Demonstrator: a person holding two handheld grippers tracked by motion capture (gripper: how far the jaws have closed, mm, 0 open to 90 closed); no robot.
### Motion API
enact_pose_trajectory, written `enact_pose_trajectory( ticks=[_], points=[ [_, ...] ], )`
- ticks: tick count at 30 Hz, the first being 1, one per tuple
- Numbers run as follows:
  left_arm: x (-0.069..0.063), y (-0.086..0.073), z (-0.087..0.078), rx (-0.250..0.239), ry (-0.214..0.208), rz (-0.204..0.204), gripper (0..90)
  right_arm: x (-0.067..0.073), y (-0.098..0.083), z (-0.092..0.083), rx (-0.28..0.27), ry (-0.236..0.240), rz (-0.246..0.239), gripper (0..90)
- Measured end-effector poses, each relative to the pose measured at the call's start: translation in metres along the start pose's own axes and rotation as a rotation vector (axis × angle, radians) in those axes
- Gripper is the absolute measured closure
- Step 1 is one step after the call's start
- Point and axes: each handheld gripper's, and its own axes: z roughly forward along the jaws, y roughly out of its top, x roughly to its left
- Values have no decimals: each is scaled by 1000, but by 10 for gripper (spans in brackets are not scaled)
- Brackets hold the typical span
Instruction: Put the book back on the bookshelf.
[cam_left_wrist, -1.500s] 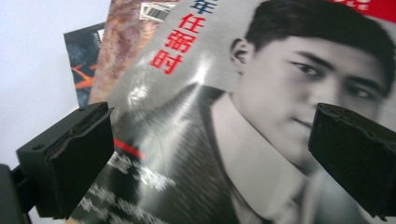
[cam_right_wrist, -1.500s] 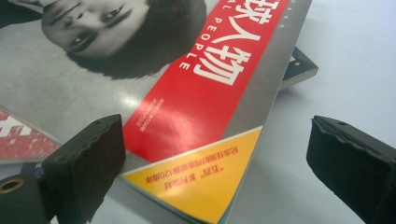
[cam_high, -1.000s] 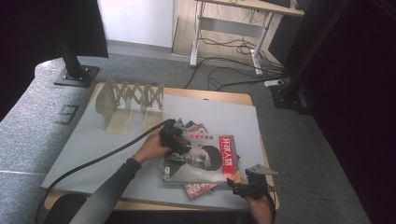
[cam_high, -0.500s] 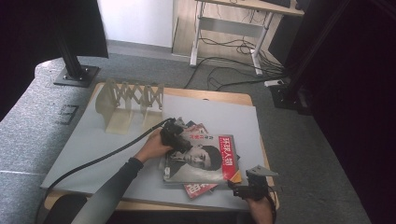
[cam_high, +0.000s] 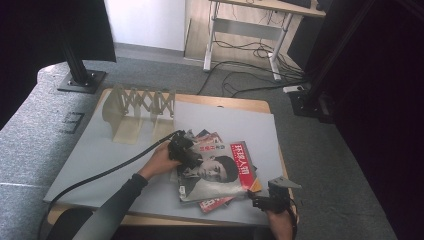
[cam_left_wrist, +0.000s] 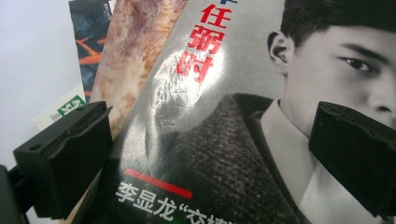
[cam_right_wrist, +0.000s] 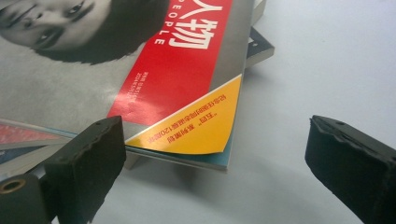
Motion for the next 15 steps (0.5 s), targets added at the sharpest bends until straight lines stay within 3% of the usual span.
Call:
enact_pose_trajectory(
  ticks=[15],
  points=[
    [-13, -17, -15, 14, 8, -2, 0, -6, 6, 4, -24, -71, 23, 78]
  ],
)
